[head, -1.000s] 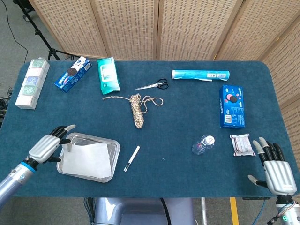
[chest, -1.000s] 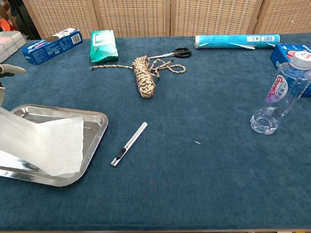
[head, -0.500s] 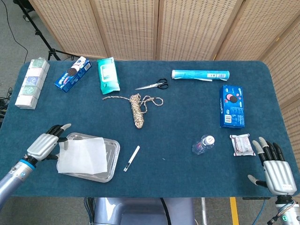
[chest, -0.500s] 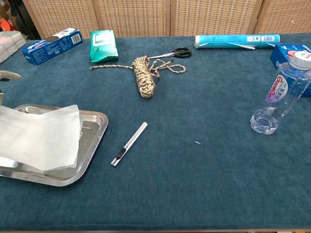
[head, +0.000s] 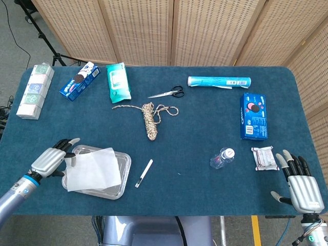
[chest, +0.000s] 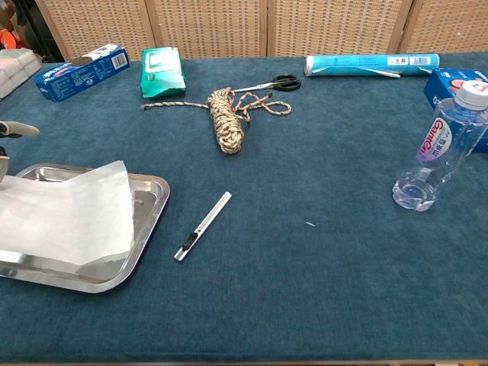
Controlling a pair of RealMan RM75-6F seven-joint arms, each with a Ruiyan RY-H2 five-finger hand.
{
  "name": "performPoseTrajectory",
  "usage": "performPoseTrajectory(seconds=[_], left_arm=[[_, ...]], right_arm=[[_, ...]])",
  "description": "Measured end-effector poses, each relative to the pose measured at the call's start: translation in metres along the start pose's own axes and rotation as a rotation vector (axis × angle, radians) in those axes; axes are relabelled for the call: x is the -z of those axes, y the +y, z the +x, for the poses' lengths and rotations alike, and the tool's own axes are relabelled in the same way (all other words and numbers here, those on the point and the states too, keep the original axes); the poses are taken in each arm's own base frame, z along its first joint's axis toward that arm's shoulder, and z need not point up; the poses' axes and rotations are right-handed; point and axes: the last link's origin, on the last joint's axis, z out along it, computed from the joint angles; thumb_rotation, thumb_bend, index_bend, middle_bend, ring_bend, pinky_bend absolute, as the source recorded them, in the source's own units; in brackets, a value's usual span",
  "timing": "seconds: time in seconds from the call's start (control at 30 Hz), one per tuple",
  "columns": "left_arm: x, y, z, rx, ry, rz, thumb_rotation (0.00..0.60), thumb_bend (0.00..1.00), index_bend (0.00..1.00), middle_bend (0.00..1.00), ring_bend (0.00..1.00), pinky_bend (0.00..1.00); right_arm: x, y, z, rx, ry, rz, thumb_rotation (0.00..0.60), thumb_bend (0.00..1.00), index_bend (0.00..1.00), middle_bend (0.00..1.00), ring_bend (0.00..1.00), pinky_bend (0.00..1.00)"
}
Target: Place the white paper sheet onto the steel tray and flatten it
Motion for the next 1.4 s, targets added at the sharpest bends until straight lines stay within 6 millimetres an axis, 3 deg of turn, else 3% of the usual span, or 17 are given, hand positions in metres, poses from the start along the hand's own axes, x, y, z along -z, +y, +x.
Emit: performPoseTrajectory(seconds=[0.3,0.67,0.77,0.87,1.0,1.1,1.4], left_arm=[[0.003,0.001,0.001,-0.037,-0.061,-0.037,0.600,0.43,0.88,0.00,0.00,0.00],[0.004,-0.018,0.011,-0.130,-0.109,-0.016,0.600,0.42,0.87,0.00,0.00,0.00],[0.003,-0.021,0.013,-0.130,-0.095,-0.014,0.600,0.40,0.79,0.00,0.00,0.00],[0.003,-0.022,0.015,-0.129,-0.081,-0.020,0.600,0.36,0.64,0.00,0.00,0.00],[0.004,-0.022,0.018,-0.125,-0.073,-0.028,0.600,0.22,0.52,0.00,0.00,0.00],[0.005,-0.022,0.021,-0.114,-0.066,-0.033,0.600,0.15,0.48,0.00,0.00,0.00],[0.008,-0.018,0.029,-0.081,-0.058,-0.047,0.600,0.06,0.43,0.00,0.00,0.00]], right_arm=[[-0.001,0.000,0.000,0.003,0.000,-0.003,0.600,0.00,0.00,0.00,0.00,0.00],[-0.003,-0.004,-0.006,0.034,-0.002,-0.010,0.600,0.00,0.00,0.00,0.00,0.00],[-0.003,-0.005,-0.007,0.036,0.002,-0.012,0.600,0.00,0.00,0.00,0.00,0.00],[-0.004,-0.006,-0.007,0.035,0.006,-0.013,0.600,0.00,0.00,0.00,0.00,0.00],[-0.004,-0.005,-0.006,0.029,0.014,-0.013,0.600,0.00,0.00,0.00,0.00,0.00],[-0.004,-0.004,-0.006,0.024,0.020,-0.012,0.600,0.00,0.00,0.00,0.00,0.00],[-0.003,-0.003,-0.004,0.018,0.027,-0.011,0.600,0.00,0.00,0.00,0.00,0.00]])
